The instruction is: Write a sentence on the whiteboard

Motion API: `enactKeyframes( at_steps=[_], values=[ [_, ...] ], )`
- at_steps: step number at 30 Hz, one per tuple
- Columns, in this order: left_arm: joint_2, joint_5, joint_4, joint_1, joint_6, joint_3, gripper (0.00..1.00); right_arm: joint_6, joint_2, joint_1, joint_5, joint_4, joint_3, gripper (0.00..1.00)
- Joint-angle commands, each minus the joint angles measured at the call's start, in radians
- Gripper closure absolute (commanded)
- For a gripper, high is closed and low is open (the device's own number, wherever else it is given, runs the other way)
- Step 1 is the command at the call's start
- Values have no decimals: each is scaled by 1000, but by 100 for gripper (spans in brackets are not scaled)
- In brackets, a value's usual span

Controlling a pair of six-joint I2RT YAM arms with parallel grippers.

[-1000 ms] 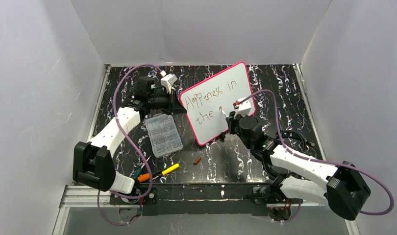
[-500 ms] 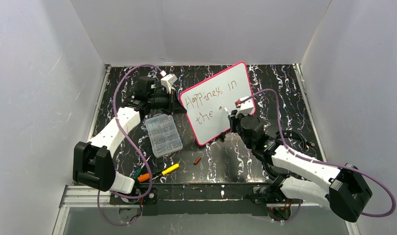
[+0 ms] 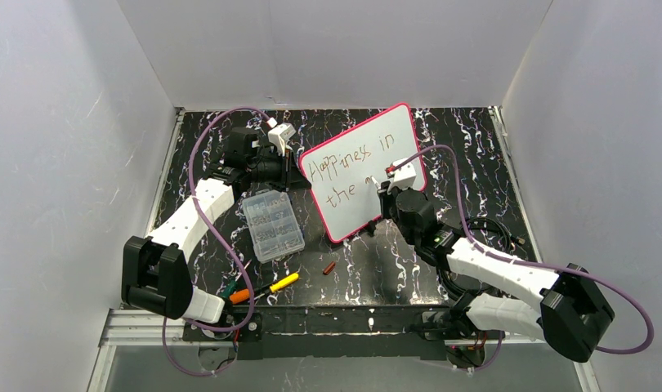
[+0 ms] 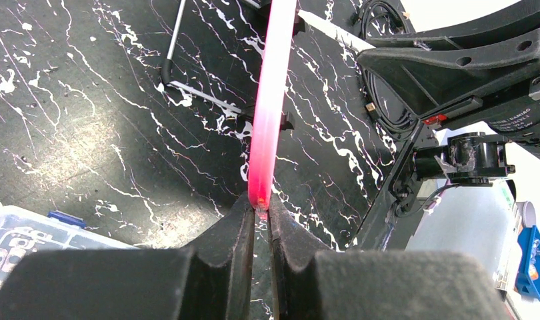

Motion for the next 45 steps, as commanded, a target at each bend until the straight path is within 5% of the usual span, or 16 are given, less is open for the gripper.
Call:
enactKeyframes(
  at_steps=[1, 24, 45],
  values=[
    [-29, 47, 12, -6, 0, 13, 100, -1, 8, -4, 18, 36, 32, 99],
    [-33, 48, 12, -6, 0, 14, 100, 48, -112, -4, 10, -30, -5, 99],
    [-28, 48, 12, -6, -1, 14, 100, -27, 11, -4, 3, 72, 63, 99]
  ],
)
